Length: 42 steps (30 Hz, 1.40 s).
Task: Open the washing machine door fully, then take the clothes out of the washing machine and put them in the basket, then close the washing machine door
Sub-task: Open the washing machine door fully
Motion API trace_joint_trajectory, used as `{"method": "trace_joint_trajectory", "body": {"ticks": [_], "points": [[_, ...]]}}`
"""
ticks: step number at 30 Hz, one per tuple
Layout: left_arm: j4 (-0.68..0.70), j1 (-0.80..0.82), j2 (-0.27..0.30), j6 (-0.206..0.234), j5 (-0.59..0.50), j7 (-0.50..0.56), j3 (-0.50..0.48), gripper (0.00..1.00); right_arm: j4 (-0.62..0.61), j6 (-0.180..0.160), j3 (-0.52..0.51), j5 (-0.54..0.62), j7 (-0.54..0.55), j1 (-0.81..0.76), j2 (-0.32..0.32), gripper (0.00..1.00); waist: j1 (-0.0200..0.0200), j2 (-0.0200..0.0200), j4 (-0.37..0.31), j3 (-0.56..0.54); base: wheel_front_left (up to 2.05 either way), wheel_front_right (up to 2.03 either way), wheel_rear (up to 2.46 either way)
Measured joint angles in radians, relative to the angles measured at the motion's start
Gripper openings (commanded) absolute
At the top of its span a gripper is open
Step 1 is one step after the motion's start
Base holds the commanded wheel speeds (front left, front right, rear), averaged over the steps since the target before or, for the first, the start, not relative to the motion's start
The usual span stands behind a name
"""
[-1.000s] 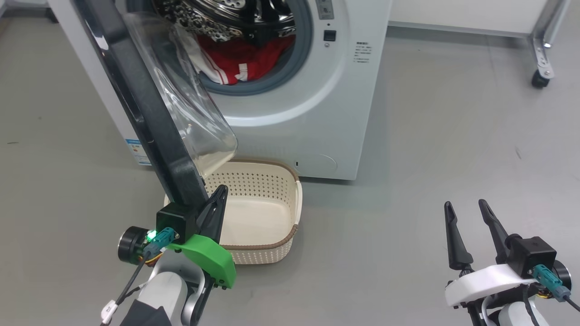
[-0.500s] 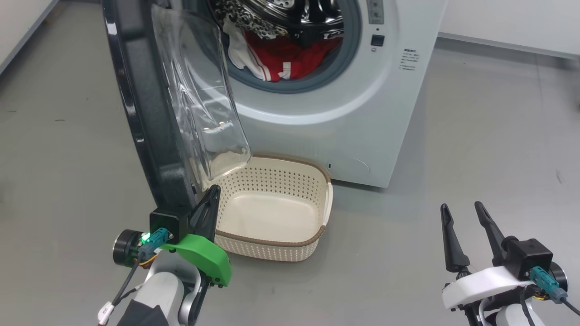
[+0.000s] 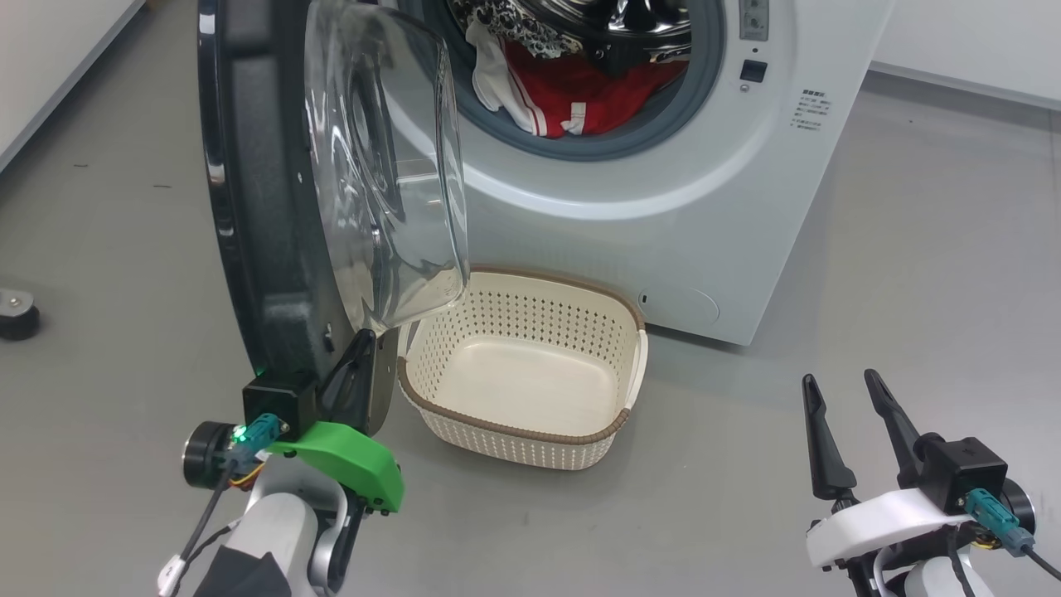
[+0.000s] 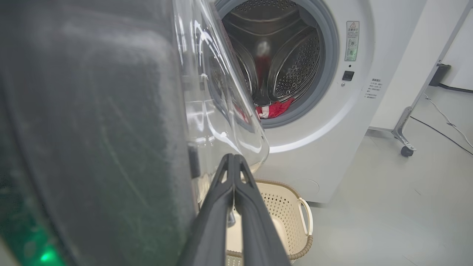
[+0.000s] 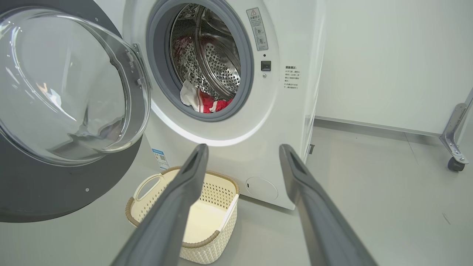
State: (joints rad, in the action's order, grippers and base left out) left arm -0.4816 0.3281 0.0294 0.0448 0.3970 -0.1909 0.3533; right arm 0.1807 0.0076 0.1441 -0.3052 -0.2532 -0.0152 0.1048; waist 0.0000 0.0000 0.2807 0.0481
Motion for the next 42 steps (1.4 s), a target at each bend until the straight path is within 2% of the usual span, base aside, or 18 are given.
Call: {"method": "trace_joint_trajectory", "body": {"ticks": [23, 32, 42], "points": [[0.005, 0.006, 0.041, 0.03, 0.063, -0.03, -0.132, 0.0, 0.002, 0.011, 0.006, 0.019, 0.0, 0.007, 0.018, 1.0, 0.0, 0.0, 0.025, 0.086, 0.0, 0.0, 0.0], [0.013, 0.037, 0.078, 0.034, 0.099, -0.039, -0.224, 0.0, -0.004, 0.018, 0.013, 0.038, 0.001, 0.032, 0.038, 1.0, -0.0001, 0.0, 0.035, 0.143, 0.0, 0.0, 0.0], [0.011, 0.054, 0.149, 0.049, 0.14, -0.044, -0.347, 0.0, -0.026, 0.026, 0.023, 0.057, 0.025, 0.066, 0.066, 1.0, 0.0, 0.0, 0.035, 0.222, 0.0, 0.0, 0.0]]}}
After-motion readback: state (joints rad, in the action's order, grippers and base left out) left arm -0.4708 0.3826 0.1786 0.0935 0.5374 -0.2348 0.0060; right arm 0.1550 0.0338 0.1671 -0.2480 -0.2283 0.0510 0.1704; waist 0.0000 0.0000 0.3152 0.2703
